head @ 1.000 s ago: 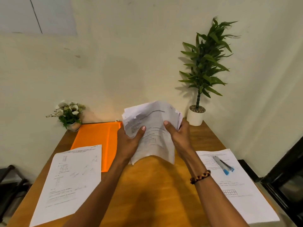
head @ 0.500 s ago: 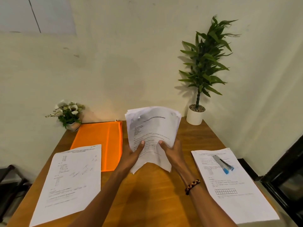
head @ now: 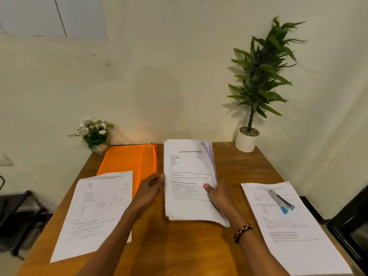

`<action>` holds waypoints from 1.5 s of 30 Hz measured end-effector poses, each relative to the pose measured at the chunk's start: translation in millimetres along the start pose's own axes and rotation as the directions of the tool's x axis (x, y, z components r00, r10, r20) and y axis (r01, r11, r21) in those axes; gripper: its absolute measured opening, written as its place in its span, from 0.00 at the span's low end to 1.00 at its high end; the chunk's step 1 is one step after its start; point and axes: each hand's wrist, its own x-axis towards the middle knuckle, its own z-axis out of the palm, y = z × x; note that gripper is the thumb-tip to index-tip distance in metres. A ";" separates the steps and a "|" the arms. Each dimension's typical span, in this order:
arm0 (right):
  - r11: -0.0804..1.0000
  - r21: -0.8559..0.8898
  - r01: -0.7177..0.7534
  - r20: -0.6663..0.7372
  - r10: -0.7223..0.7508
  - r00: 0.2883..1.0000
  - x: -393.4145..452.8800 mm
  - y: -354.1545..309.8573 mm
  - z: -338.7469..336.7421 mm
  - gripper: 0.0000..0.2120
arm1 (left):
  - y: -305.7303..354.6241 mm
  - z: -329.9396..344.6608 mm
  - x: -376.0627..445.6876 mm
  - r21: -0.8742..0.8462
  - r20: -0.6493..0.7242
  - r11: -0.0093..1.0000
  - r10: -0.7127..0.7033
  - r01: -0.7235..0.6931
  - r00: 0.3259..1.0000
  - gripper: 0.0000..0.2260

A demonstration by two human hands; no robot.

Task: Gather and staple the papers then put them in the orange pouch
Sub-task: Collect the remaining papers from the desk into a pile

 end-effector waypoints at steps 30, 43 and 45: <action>0.985 -0.170 0.022 0.111 -0.003 0.994 1.8 34.8 45.5 0.16 | -80.1 -50.4 0.5 0.749 -0.253 0.646 0.080 0.143 0.964 0.25; 0.967 -0.253 0.026 0.111 0.002 0.994 0.8 33.8 49.4 0.15 | -82.9 -69.4 -1.7 0.748 -0.404 0.557 -0.048 0.361 0.913 0.41; 0.961 -0.273 0.044 0.113 -0.013 0.994 -2.4 30.3 49.7 0.14 | -77.9 -68.5 -1.6 0.750 -0.434 0.530 -0.056 0.395 0.899 0.44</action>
